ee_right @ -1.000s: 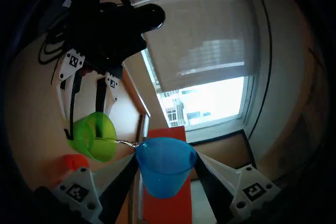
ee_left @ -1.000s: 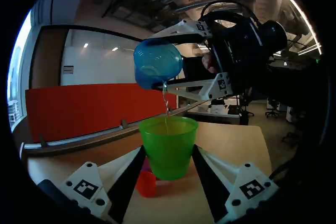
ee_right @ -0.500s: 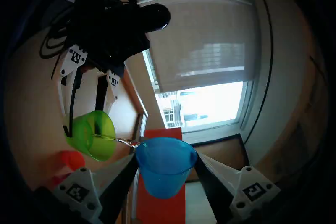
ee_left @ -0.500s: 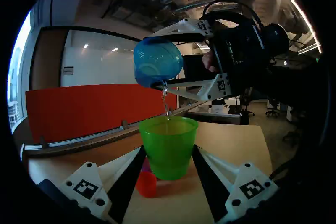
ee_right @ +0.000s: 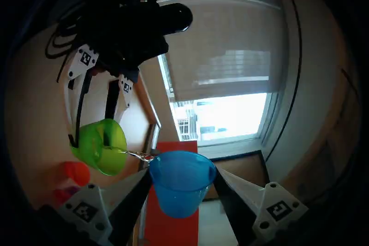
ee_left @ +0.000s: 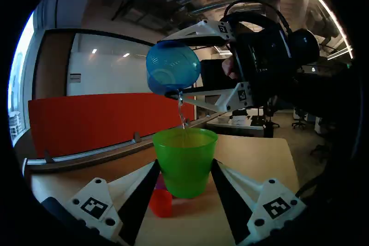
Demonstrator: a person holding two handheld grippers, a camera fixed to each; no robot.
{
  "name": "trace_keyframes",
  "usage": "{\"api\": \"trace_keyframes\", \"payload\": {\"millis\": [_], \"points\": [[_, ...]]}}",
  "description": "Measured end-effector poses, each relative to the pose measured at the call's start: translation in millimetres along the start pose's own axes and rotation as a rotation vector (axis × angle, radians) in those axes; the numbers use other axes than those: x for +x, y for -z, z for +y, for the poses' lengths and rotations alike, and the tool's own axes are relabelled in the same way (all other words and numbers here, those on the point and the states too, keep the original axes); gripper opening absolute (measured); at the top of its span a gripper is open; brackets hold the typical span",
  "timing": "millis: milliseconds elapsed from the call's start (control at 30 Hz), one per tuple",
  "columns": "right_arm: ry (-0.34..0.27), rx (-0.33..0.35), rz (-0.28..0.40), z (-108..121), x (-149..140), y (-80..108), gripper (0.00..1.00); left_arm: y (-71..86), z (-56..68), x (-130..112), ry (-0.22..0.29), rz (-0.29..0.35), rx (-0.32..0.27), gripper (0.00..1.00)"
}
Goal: Pour water
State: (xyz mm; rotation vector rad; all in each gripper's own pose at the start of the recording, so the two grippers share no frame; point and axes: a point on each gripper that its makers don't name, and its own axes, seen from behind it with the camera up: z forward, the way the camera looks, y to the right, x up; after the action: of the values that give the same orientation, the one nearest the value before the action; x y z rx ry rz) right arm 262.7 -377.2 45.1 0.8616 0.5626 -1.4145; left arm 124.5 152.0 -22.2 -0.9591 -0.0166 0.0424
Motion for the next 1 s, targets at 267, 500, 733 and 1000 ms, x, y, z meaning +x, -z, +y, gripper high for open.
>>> {"api": "trace_keyframes", "payload": {"millis": [267, 500, 733, 1000], "points": [[0.026, -0.006, 0.002, 0.5, 6.0, 0.5, 0.91, 1.0, -0.6, -1.2, 0.000, 0.000, 0.002, 0.79], [0.055, -0.010, 0.000, 0.9, 10.5, -0.6, 0.91, 1.5, -0.5, 0.7, -0.001, 0.001, 0.004, 0.79], [0.074, -0.007, 0.000, -1.3, 15.6, -1.4, 0.91, 1.4, 0.2, 0.9, -0.002, 0.001, 0.001, 0.79], [0.109, -0.007, -0.005, -2.0, 19.4, -1.5, 0.91, 0.8, -0.1, 0.6, -0.001, 0.002, 0.001, 0.79]]}}
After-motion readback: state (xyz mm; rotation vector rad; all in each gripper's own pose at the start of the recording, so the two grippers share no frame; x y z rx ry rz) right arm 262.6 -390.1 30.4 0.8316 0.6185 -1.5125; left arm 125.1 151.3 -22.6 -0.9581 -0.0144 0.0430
